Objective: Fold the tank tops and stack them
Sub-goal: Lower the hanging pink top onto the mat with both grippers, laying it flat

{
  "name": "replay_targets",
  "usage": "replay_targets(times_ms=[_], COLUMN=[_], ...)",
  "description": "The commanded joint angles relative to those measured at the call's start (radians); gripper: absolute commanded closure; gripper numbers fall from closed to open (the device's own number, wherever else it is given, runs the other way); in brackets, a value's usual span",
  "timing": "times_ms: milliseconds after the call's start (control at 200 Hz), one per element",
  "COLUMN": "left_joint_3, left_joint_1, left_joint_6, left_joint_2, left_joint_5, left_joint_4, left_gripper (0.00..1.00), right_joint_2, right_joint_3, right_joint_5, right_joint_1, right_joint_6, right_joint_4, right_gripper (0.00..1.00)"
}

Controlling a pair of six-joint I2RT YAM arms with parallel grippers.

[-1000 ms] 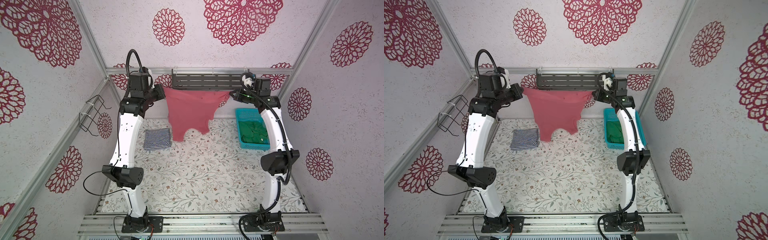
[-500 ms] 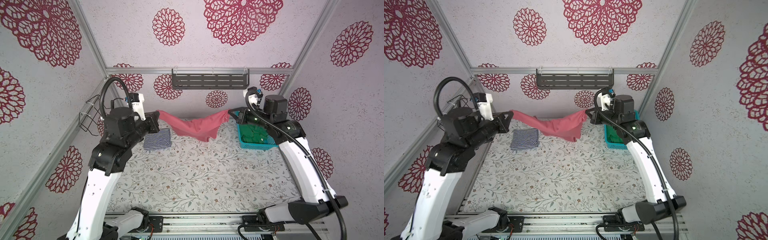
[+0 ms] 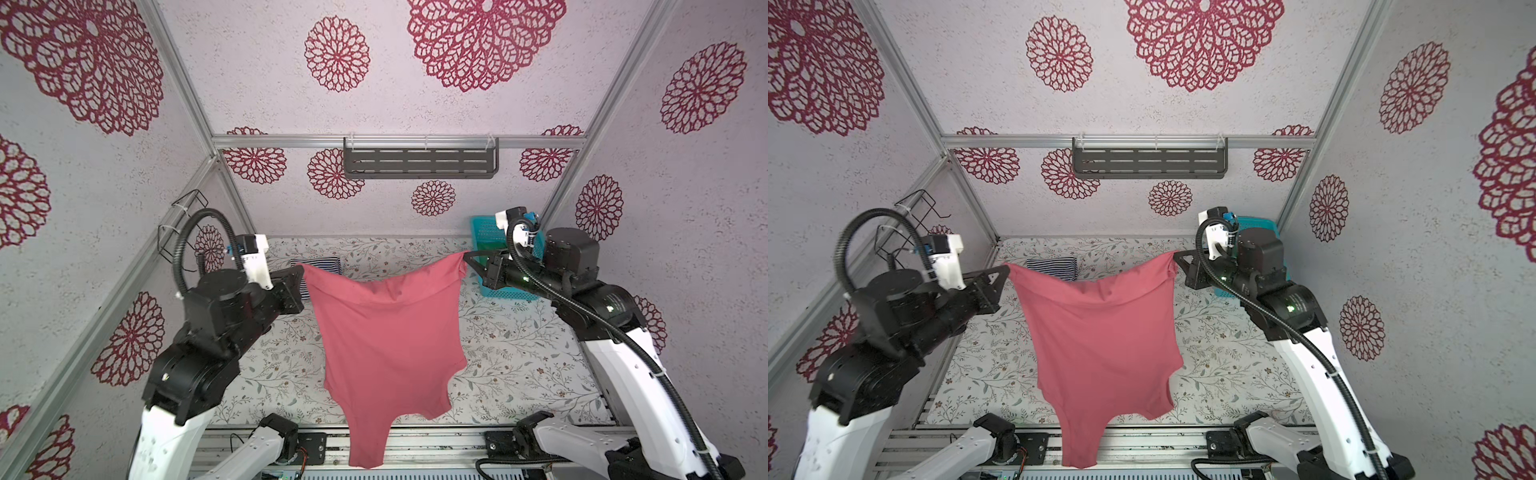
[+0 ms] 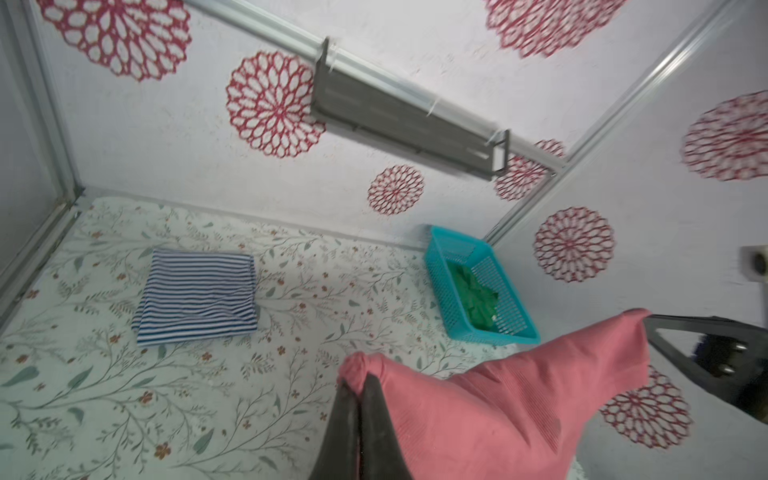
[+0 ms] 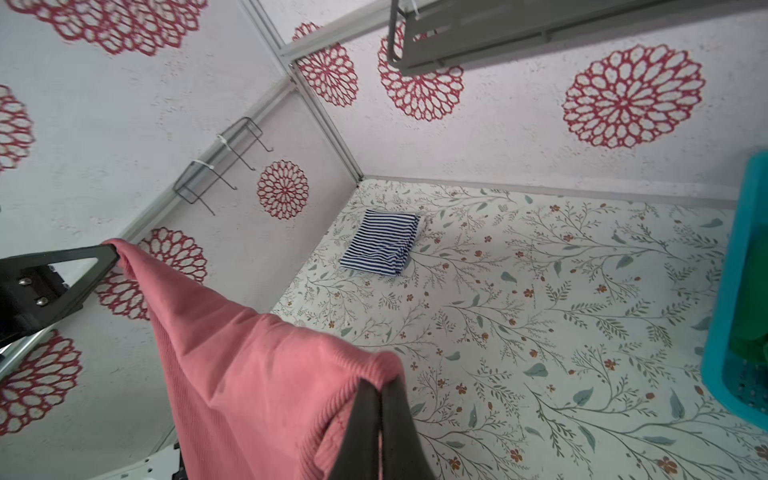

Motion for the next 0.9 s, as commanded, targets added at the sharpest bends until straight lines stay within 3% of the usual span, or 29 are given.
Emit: replay_targets(times_ms=[0,120,235,340,455,465,490,520,565,600,656,691,741,841,896], left_joint_3=[-0.105,-0.174,-0.117,0.093,0.49,0.528,0.632,0.783,0.973,1.099,1.204,1.183,1.037,0.507,0.297], left_joint_1=[0.121,0.183,0.197,0.203,0.215,0.215,0.219,0.225,0.233,0.238,0.245,0.244,0.232,0.168,0.124], left_joint_6=[-0.002,0.002,0.014,0.031,0.045,0.043,0.041,0.039,0.03,0.019,0.006,0.0,0.0,-0.027,-0.058], left_joint_2=[0.112,0.296,0.573,0.885,1.231,1.259,1.325,1.4,1.498,1.564,1.599,1.578,1.486,1.22,1.116], left_joint_5=[0.149,0.207,0.262,0.32,0.309,0.302,0.292,0.283,0.257,0.251,0.249,0.23,0.203,0.149,0.138], left_joint_4=[0.113,0.244,0.333,0.342,0.296,0.291,0.275,0.248,0.19,0.142,0.077,0.053,0.075,0.311,0.403], left_gripper=[1.0,1.0,1.0,1.0,1.0,0.95,0.79,0.57,0.32,0.24,0.21,0.21,0.23,0.37,0.43], right_joint_2=[0.123,0.268,0.454,0.67,0.919,0.935,0.98,1.022,1.062,1.08,1.088,1.07,1.017,0.898,0.844], right_joint_3=[-0.05,-0.084,-0.046,0.087,0.34,0.36,0.408,0.46,0.507,0.539,0.565,0.54,0.442,0.202,0.086], right_joint_5=[0.066,0.05,0.024,0.031,0.044,0.042,0.039,0.041,0.049,0.06,0.035,0.017,0.012,0.045,0.087], right_joint_1=[-0.017,-0.054,-0.096,-0.127,-0.159,-0.162,-0.171,-0.179,-0.189,-0.19,-0.19,-0.186,-0.174,-0.139,-0.119], right_joint_6=[0.001,0.002,0.012,0.012,0.009,0.013,0.027,0.046,0.062,0.064,0.061,0.064,0.052,0.0,-0.025], right_joint_4=[0.077,0.207,0.315,0.352,0.401,0.414,0.448,0.487,0.537,0.536,0.5,0.49,0.502,0.514,0.516], right_gripper=[1.0,1.0,1.0,1.0,1.0,1.0,0.89,0.7,0.38,0.27,0.26,0.26,0.28,0.4,0.49])
